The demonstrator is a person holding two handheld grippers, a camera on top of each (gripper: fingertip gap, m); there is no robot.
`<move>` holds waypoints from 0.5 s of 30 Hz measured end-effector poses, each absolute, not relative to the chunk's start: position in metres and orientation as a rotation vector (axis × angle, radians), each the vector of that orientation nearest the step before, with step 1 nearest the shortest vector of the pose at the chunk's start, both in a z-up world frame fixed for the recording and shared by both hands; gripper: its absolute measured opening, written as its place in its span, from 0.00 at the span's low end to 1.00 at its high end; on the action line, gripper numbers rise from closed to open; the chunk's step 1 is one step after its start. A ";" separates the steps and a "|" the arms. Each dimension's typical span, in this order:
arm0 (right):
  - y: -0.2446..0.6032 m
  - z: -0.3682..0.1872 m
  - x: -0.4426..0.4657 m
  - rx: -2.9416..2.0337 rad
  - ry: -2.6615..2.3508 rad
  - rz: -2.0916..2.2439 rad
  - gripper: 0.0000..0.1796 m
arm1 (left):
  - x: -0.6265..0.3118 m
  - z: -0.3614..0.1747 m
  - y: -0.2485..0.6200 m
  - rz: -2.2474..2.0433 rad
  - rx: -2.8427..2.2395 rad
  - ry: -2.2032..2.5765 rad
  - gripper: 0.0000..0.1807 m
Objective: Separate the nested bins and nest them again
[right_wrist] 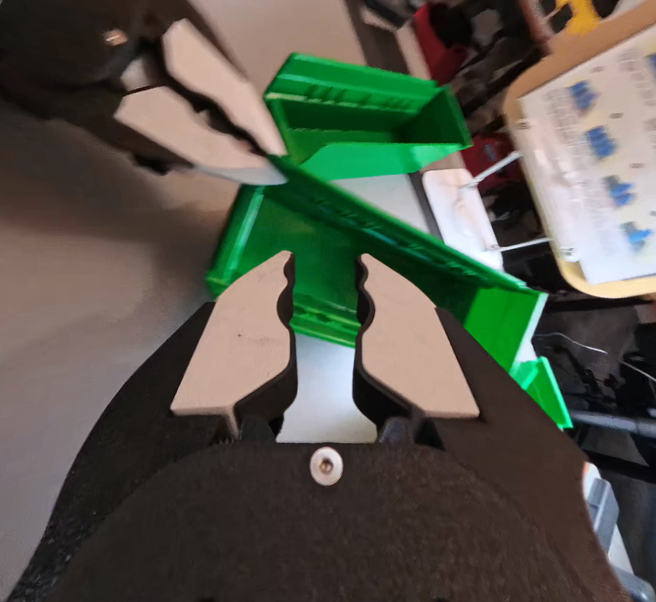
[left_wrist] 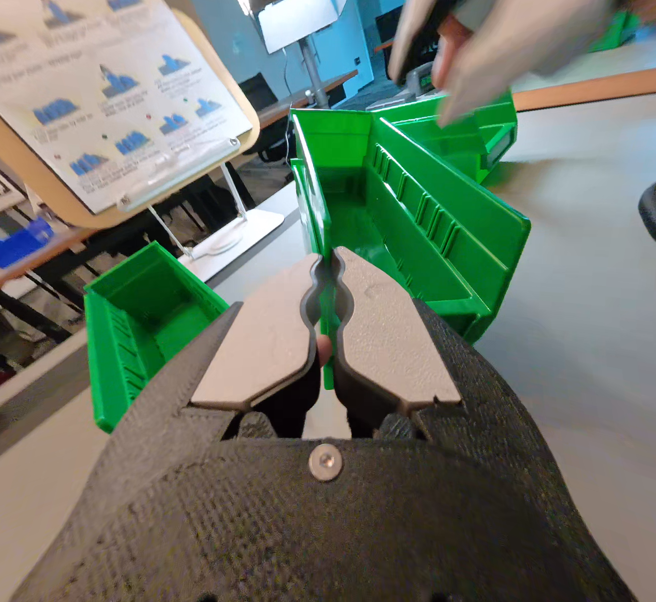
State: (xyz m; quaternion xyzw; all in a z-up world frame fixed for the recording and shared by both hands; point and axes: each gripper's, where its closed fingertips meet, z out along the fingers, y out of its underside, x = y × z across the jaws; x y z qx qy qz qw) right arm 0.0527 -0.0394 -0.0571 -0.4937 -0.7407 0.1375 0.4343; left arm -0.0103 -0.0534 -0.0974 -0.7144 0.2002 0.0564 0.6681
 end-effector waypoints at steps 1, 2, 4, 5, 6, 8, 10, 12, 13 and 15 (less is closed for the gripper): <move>-0.052 -0.071 0.050 -1.229 -1.898 0.328 0.20 | -0.011 -0.098 -0.050 0.100 -1.631 0.423 0.02; -0.064 -0.084 0.046 -1.226 -1.953 0.317 0.22 | -0.011 -0.100 -0.047 0.070 -1.651 0.395 0.02; -0.077 -0.111 0.038 -1.242 -2.057 0.216 0.27 | -0.011 -0.102 -0.042 0.019 -1.681 0.347 0.02; -0.075 -0.122 0.032 -1.228 -2.072 0.119 0.29 | -0.011 -0.103 -0.041 0.001 -1.690 0.330 0.02; -0.072 -0.132 0.027 -1.213 -2.084 0.038 0.29 | -0.012 -0.105 -0.040 -0.017 -1.701 0.313 0.02; -0.070 -0.158 0.022 -1.261 -2.131 -0.064 0.29 | -0.015 -0.106 -0.041 -0.047 -1.712 0.293 0.02; -0.057 -0.171 0.016 -1.233 -2.102 -0.218 0.26 | -0.015 -0.107 -0.045 -0.067 -1.709 0.290 0.02; -0.057 -0.184 0.015 -1.254 -2.127 -0.221 0.26 | -0.013 -0.108 -0.049 -0.064 -1.708 0.306 0.02; -0.058 -0.186 0.015 -1.253 -2.142 -0.212 0.25 | -0.014 -0.110 -0.051 -0.058 -1.705 0.316 0.02; -0.060 -0.186 0.017 -1.238 -2.183 -0.185 0.23 | -0.014 -0.113 -0.055 -0.085 -1.697 0.330 0.03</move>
